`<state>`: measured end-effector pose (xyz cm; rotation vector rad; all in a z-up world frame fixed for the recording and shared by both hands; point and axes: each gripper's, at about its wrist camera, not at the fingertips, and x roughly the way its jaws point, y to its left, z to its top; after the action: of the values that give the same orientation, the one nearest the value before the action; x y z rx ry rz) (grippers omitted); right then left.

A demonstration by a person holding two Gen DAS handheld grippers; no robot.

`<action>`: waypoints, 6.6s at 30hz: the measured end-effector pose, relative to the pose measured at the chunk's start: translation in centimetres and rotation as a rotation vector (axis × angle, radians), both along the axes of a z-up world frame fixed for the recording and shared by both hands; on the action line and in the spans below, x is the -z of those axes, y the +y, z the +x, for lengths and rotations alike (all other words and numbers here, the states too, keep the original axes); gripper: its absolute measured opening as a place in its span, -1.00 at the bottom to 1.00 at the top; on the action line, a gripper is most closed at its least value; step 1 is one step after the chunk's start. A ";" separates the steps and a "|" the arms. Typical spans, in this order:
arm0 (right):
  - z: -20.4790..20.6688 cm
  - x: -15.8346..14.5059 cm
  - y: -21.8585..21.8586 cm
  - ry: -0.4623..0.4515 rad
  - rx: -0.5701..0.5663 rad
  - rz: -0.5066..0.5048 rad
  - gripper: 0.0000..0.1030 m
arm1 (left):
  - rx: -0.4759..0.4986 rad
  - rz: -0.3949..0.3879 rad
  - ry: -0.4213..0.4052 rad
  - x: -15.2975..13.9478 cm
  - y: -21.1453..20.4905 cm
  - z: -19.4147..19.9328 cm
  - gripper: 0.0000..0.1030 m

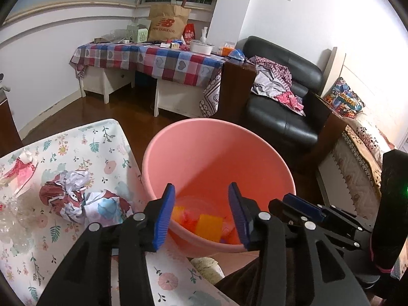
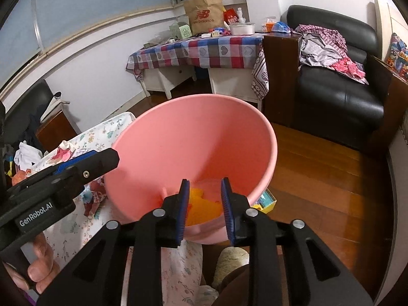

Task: Collect trash
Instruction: 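Move back to the table and grasp the crumpled blue-and-red paper with the right tool, then grasp the clear plastic wrap with the left tool, then carry the plastic wrap and crumpled paper over the bucket and open both tools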

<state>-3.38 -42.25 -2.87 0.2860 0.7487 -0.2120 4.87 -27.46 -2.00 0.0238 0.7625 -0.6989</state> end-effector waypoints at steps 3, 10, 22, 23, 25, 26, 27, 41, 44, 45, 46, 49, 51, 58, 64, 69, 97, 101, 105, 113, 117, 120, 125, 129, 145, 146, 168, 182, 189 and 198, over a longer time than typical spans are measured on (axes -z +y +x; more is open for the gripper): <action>-0.2 -0.4 0.4 -0.013 -0.012 0.000 -0.22 | -0.003 -0.006 -0.011 -0.5 0.7 -0.4 -0.14; -0.6 -1.3 2.4 -0.049 -0.065 0.012 -0.14 | -0.022 -0.002 -0.060 -1.8 3.9 -2.0 -0.12; -0.1 -1.4 7.5 -0.046 -0.212 0.013 -0.14 | -0.145 0.033 -0.122 -3.0 13.9 -4.3 0.00; 0.0 -1.2 8.1 -0.043 -0.227 0.018 -0.14 | -0.154 0.042 -0.126 -3.0 14.6 -4.5 0.00; 0.3 -0.9 9.0 -0.032 -0.251 0.032 -0.14 | -0.174 0.067 -0.136 -2.7 16.1 -4.9 0.01; 0.6 -0.7 9.5 -0.022 -0.264 0.045 -0.14 | -0.185 0.079 -0.140 -2.5 16.7 -5.0 0.01; 0.8 -0.4 9.9 -0.014 -0.272 0.054 -0.14 | -0.191 0.086 -0.141 -2.4 17.2 -5.1 0.01; 5.3 2.3 13.0 0.110 -0.273 0.071 -0.14 | -0.290 0.081 -0.113 -0.9 23.5 -4.5 0.01; 6.2 2.7 13.3 0.135 -0.272 0.093 -0.14 | -0.296 0.077 -0.103 -0.8 23.9 -3.6 0.01; 6.4 2.7 13.4 0.140 -0.270 0.091 -0.14 | -0.300 0.077 -0.091 -0.6 23.9 -3.2 0.01; 6.7 2.8 13.7 0.141 -0.272 0.091 -0.14 | -0.307 0.071 -0.066 -0.2 24.2 -2.6 0.01; 7.2 3.0 14.0 0.148 -0.282 0.098 -0.14 | -0.337 0.022 -0.006 0.2 25.1 -1.1 0.00; 7.6 3.3 14.0 0.156 -0.278 0.115 -0.14 | -0.331 -0.027 0.014 -0.3 25.4 -0.5 -0.01; 7.8 3.2 14.2 0.132 -0.280 0.113 -0.66 | -0.265 0.017 -0.025 -0.7 22.8 2.2 -0.01; 6.3 2.2 14.9 0.102 -0.341 0.099 -0.77 | -0.237 0.146 -0.064 0.2 21.1 4.4 0.00; 4.7 2.4 15.1 0.102 -0.375 0.116 -0.77 | -0.241 0.210 -0.002 1.7 22.0 5.4 0.00; 3.7 2.4 14.4 0.053 -0.367 0.138 -0.77 | -0.370 0.045 0.130 3.1 27.6 3.6 -0.01; 3.7 2.3 14.5 0.053 -0.369 0.129 -0.77 | -0.382 0.032 0.137 3.8 26.9 4.8 -0.05; 3.7 2.3 14.6 0.050 -0.370 0.126 -0.77 | -0.344 0.012 0.148 4.3 26.0 4.9 -0.42; 3.8 2.2 14.7 0.041 -0.373 0.134 -0.77 | -0.287 0.010 0.126 3.5 25.2 2.0 -0.78; 3.7 2.2 14.6 0.033 -0.372 0.137 -0.77 | -0.277 -0.015 0.123 3.0 25.2 0.2 -0.79; 3.5 2.0 14.5 0.019 -0.364 0.139 -0.77 | -0.271 -0.026 0.102 2.2 24.9 -0.8 -0.79; 3.2 1.8 13.9 -0.006 -0.344 0.151 -0.77 | -0.258 -0.041 0.034 0.1 24.1 -2.2 -0.79; 2.7 1.4 13.7 -0.036 -0.336 0.144 -0.77 | -0.244 -0.059 0.007 -0.9 23.2 -2.8 -0.79; -0.1 -2.0 9.0 -0.130 -0.188 0.039 -0.77 | -0.123 -0.093 -0.032 -3.0 17.0 -3.6 -0.79; -0.3 -2.1 8.3 -0.133 -0.168 0.041 -0.77 | -0.116 -0.093 -0.035 -3.1 16.5 -3.6 -0.79; -2.2 -0.9 -0.2 -0.106 0.035 0.013 -0.77 | 0.011 0.039 -0.070 -2.7 4.5 -3.5 -0.79; -1.2 -0.4 -0.8 -0.062 0.050 -0.016 -0.77 | 0.016 0.130 -0.046 -0.8 2.0 -2.7 -0.79; -0.9 0.1 -1.0 -0.042 0.058 -0.004 -0.77 | 0.010 0.135 -0.033 -0.7 1.5 -2.1 -0.79; -0.5 0.6 -1.4 -0.025 0.066 0.013 -0.76 | -0.005 0.130 -0.022 -0.4 1.4 -1.4 -0.77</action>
<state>-3.85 -43.63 -3.46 0.3257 0.7165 -0.2660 3.47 -26.04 -1.62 0.1471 0.7854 -0.6422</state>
